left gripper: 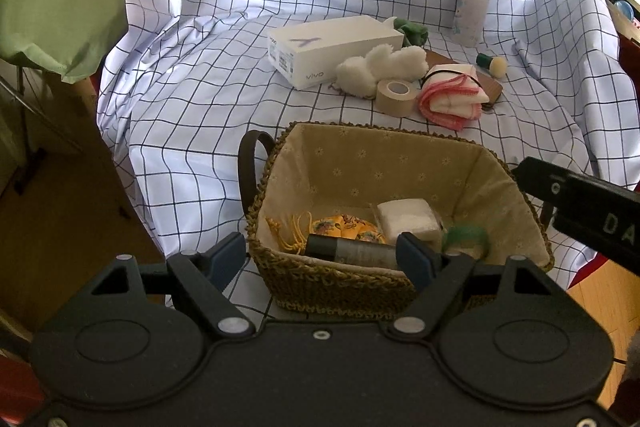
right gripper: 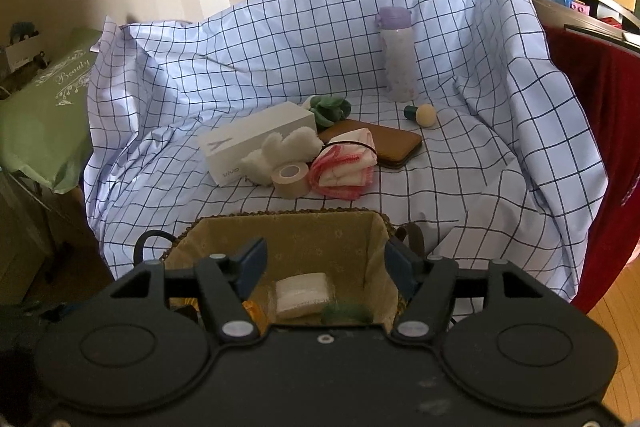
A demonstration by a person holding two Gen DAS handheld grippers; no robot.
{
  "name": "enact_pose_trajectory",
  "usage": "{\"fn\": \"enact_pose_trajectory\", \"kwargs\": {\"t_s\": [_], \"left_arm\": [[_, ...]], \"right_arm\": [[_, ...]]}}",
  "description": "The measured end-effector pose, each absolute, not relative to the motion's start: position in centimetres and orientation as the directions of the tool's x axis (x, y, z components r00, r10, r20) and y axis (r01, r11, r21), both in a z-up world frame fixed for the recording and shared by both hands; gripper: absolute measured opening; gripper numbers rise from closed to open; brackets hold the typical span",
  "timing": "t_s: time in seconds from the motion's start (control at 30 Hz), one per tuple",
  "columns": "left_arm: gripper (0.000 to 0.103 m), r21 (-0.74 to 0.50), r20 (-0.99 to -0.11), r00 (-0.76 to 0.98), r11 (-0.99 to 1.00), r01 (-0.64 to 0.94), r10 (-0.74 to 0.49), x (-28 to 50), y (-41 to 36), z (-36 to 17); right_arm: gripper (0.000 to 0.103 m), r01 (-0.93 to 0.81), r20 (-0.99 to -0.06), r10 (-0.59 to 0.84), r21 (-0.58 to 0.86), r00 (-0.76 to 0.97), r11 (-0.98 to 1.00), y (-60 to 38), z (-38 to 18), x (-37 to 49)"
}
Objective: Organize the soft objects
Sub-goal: 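Drop the dark cylinder into the basket with the left tool while the right drops the tape roll, then raise both tools from the basket and move toward the items on the sheet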
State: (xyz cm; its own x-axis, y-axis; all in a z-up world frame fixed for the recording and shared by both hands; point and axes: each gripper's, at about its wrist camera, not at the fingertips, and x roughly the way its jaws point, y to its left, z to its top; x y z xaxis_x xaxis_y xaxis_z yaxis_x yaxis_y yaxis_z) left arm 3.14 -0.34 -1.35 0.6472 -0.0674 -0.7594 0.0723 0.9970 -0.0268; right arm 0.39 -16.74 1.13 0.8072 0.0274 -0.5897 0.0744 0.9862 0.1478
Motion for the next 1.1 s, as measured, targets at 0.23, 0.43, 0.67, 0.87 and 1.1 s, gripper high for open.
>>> {"fn": "enact_pose_trajectory", "kwargs": {"t_s": [0.23, 0.43, 0.67, 0.87, 1.1], "left_arm": [[0.079, -0.027, -0.76, 0.646, 0.997, 0.072, -0.067, 3.16, -0.29, -1.35], [0.079, -0.028, -0.761, 0.646, 0.997, 0.068, -0.065, 3.29, -0.09, -1.26], [0.079, -0.02, -0.76, 0.647, 0.998, 0.066, -0.058, 3.3, -0.05, -1.29], [0.079, -0.019, -0.76, 0.648, 0.998, 0.067, -0.058, 3.32, 0.0, -1.28], [0.09, -0.012, -0.751, 0.658, 0.998, 0.061, -0.05, 3.18, 0.26, -1.21]], "right_arm": [[0.065, 0.086, -0.599, -0.001, 0.113, 0.801, 0.99, -16.79, 1.3, -0.27], [0.068, 0.084, -0.608, -0.009, 0.095, 0.794, 0.992, -16.86, 1.35, -0.53], [0.069, 0.099, -0.632, -0.02, 0.09, 0.775, 0.991, -17.11, 1.07, -0.43], [0.071, 0.105, -0.642, -0.027, 0.084, 0.766, 0.991, -17.2, 0.94, -0.37], [0.073, 0.108, -0.648, -0.031, 0.08, 0.761, 0.991, -17.33, 0.85, -0.42]]}}
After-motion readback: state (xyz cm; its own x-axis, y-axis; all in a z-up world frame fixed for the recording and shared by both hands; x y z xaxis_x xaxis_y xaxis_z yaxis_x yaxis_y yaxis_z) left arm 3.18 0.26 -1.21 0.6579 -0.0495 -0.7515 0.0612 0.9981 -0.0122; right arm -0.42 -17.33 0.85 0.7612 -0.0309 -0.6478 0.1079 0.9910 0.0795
